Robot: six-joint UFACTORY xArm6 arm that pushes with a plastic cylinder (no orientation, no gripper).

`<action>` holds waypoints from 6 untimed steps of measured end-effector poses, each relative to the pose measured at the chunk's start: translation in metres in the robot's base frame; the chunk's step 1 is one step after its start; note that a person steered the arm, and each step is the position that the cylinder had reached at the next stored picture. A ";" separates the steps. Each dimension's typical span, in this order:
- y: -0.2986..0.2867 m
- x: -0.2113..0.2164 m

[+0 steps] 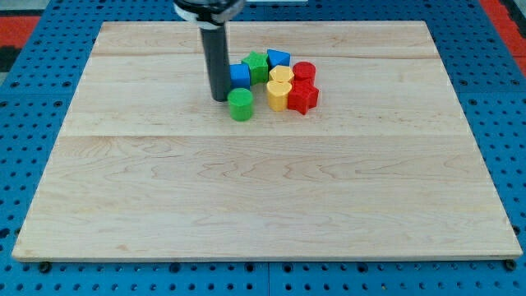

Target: Point your arm closer to the green circle

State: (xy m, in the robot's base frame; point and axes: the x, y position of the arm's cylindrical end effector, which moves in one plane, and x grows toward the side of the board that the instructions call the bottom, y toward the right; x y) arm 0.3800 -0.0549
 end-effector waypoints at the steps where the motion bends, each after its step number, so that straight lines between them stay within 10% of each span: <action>1: -0.043 0.020; 6: -0.006 0.041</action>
